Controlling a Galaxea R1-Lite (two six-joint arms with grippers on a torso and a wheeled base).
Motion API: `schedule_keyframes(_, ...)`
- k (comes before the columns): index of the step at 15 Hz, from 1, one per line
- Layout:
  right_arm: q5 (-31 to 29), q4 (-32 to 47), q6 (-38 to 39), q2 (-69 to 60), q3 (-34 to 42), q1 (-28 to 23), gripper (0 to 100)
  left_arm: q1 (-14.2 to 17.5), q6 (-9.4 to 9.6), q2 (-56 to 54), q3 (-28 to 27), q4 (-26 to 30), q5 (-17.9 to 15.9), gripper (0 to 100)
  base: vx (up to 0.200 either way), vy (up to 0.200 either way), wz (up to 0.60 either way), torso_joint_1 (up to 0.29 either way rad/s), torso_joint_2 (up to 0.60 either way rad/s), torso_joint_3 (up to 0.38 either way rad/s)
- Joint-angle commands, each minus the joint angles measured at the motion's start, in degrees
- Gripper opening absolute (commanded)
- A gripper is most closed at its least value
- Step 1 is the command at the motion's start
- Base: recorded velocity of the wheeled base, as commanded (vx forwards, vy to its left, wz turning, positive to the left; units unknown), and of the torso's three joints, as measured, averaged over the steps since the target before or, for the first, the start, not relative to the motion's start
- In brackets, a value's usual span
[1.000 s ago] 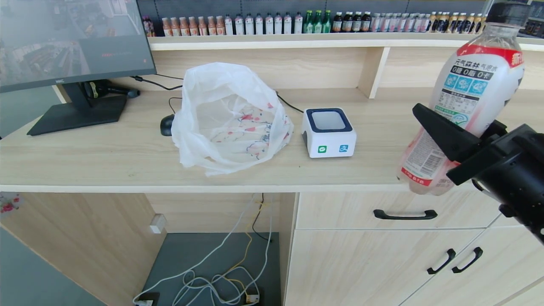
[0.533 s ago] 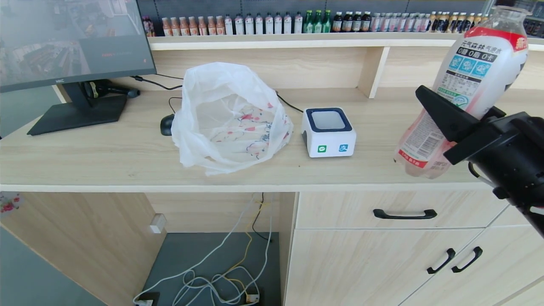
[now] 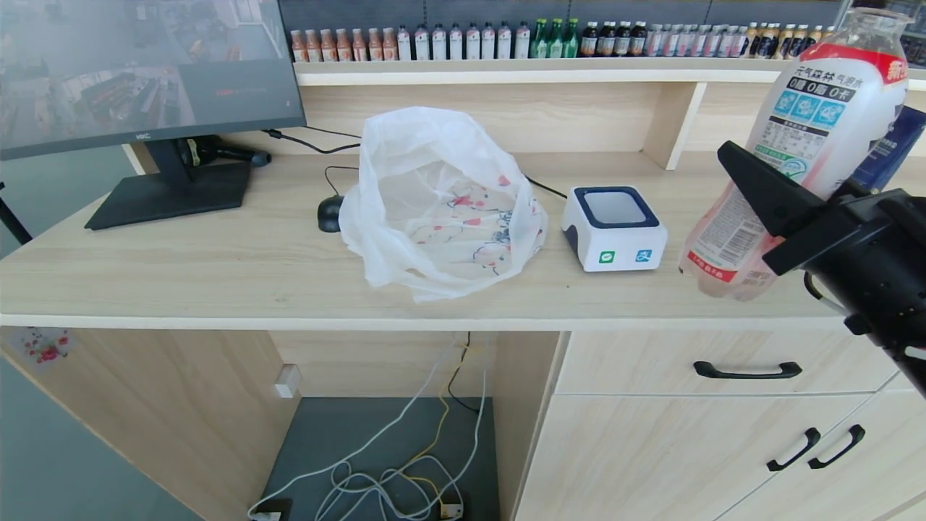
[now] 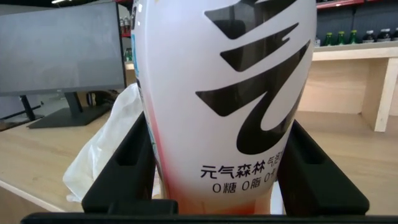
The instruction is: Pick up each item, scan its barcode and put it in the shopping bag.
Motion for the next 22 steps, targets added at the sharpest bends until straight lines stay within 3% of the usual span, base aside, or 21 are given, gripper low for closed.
schedule_keyframes(1,0.02,0.05,-0.05,0.22,0.12,-0.15,0,0.04,-0.06,0.08,0.00,0.00,0.01,100,0.000,0.200,0.00,0.002,0.00,0.002)
schedule_keyframes(10,0.29,-0.56,-0.05,-0.48,1.53,-0.15,0,0.04,-0.06,-0.01,0.00,-0.09,0.01,100,0.000,0.200,0.00,0.001,0.00,0.001)
schedule_keyframes(18,0.90,-0.56,-1.28,2.06,0.65,-0.15,0,0.04,0.11,-0.01,0.00,-0.09,0.01,100,0.000,0.000,0.00,0.000,0.00,0.000)
schedule_keyframes(22,1.78,-0.56,-3.30,7.60,-3.66,0.20,0,0.04,0.11,-0.01,0.00,-0.09,0.01,100,0.000,0.000,0.00,0.000,0.00,0.000)
